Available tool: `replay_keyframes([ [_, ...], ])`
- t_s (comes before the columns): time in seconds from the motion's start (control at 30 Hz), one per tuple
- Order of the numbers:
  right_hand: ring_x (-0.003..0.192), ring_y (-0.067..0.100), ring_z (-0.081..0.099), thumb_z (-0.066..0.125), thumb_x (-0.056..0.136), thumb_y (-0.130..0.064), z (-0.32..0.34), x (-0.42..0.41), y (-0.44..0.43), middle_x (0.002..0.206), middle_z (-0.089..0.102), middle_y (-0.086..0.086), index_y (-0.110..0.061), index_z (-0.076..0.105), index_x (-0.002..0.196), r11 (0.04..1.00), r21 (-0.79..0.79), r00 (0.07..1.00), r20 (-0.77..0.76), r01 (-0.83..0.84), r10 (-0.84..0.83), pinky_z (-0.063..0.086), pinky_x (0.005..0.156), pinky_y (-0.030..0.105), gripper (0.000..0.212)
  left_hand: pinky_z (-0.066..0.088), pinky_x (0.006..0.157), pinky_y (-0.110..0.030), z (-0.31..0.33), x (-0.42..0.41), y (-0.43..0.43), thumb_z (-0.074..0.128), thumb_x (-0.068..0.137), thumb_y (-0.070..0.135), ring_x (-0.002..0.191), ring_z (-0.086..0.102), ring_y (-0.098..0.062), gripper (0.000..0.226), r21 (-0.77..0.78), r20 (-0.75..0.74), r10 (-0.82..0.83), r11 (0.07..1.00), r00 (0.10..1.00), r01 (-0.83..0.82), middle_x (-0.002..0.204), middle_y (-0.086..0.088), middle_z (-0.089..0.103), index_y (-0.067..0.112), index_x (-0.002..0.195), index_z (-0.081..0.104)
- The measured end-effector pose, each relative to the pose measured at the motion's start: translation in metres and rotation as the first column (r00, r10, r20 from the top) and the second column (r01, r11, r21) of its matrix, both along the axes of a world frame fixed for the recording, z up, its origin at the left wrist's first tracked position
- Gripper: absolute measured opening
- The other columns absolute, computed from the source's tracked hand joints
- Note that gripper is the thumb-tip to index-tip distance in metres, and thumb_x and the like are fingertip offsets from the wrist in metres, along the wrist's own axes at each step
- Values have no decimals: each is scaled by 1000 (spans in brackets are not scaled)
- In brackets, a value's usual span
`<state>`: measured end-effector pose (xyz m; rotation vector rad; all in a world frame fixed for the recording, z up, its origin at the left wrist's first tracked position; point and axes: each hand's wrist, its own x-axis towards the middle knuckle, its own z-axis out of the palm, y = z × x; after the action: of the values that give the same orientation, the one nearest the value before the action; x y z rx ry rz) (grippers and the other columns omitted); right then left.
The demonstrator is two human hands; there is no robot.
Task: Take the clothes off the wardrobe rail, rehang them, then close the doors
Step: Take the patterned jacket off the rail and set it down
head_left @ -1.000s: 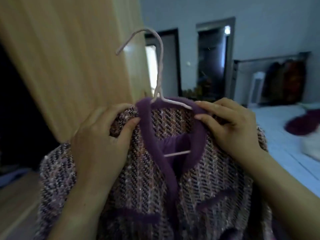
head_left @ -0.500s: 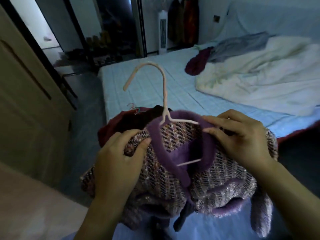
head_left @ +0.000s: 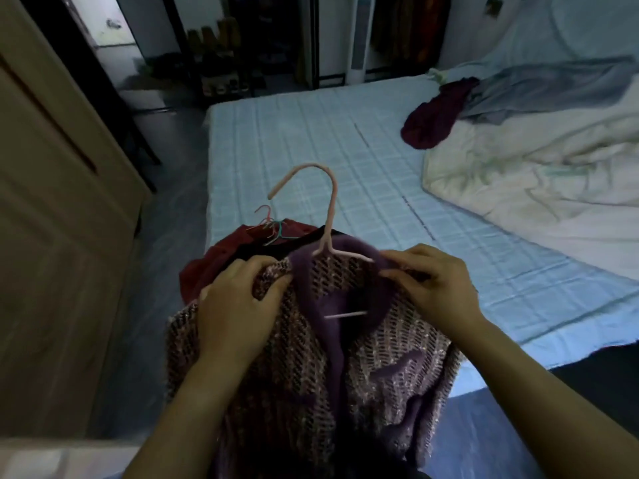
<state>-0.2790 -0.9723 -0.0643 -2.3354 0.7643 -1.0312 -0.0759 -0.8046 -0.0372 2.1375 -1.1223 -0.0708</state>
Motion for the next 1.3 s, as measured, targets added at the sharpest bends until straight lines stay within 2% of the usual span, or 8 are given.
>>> replay_keyframes([
  [0.27, 69, 13, 57, 72, 79, -27, -49, 111, -105, 76, 55, -12, -25, 72, 104, 973, 171, 982, -83, -156, 172, 41, 58, 24, 25, 45, 82, -44, -51, 76, -80, 55, 90, 40, 97, 57, -30, 26, 227, 133, 221, 942, 966, -247, 103, -7, 62, 25, 111, 60],
  [0.47, 91, 20, 59, 62, 87, -33, -107, 165, -161, 100, 64, -1, -28, 65, 116, 937, 262, 902, -305, -230, 306, 44, 72, 29, 29, 49, 78, -44, -103, 117, -122, 52, 90, 43, 99, 59, -33, 40, 477, 135, 235, 836, 963, -271, 111, -10, 60, 21, 123, 56],
  [0.7, 115, 33, 47, 46, 92, -43, -150, 191, -171, 134, 44, 9, -24, 41, 137, 871, 221, 535, -715, -438, 450, 43, 93, 43, 50, 32, 107, -48, -152, 81, -116, 11, 77, 66, 134, 37, -25, 78, 658, 40, 325, 703, 945, -270, 147, -4, 40, 33, 146, 27],
  [0.8, 124, 35, 43, 26, 86, -54, -150, 169, -147, 140, 45, 11, -18, 44, 137, 831, 265, 470, -722, -489, 508, 36, 103, 46, 64, 25, 112, -47, -157, 43, -103, 4, 74, 71, 139, 29, -21, 81, 658, -44, 452, 684, 891, -315, 151, 0, 32, 39, 147, 20],
  [0.97, 137, 26, 27, -18, 62, -81, -136, 133, -109, 150, 30, 3, -23, 29, 144, 779, 356, 330, -757, -515, 564, 23, 111, 46, 111, 29, 110, -47, -159, -17, -66, 8, 75, 73, 137, 32, -21, 83, 574, -128, 579, 706, 805, -416, 147, 1, 40, 34, 144, 31],
  [1.03, 137, 25, 26, -29, 58, -78, -125, 126, -90, 149, 31, 1, -23, 29, 144, 770, 323, 329, -764, -551, 556, 23, 111, 47, 117, 33, 107, -49, -159, -35, -45, 8, 76, 78, 134, 38, -22, 85, 562, -133, 606, 698, 784, -444, 144, -1, 44, 32, 142, 37],
  [1.17, 128, 30, 40, -2, 79, -72, -112, 125, -35, 139, 46, 6, -19, 41, 137, 705, 244, 354, -729, -666, 586, 31, 105, 49, 90, 37, 104, -50, -149, -59, 11, 16, 79, 74, 130, 44, -23, 78, 520, -126, 701, 649, 702, -555, 142, -1, 47, 33, 140, 40],
  [1.3, 115, 35, 53, 25, 87, -54, -108, 136, 46, 126, 57, 10, -15, 51, 128, 586, 215, 285, -713, -781, 641, 43, 93, 55, 62, 42, 100, -48, -136, -75, 90, 25, 81, 65, 125, 49, -25, 68, 457, -100, 792, 574, 602, -679, 134, 1, 55, 30, 135, 47],
])
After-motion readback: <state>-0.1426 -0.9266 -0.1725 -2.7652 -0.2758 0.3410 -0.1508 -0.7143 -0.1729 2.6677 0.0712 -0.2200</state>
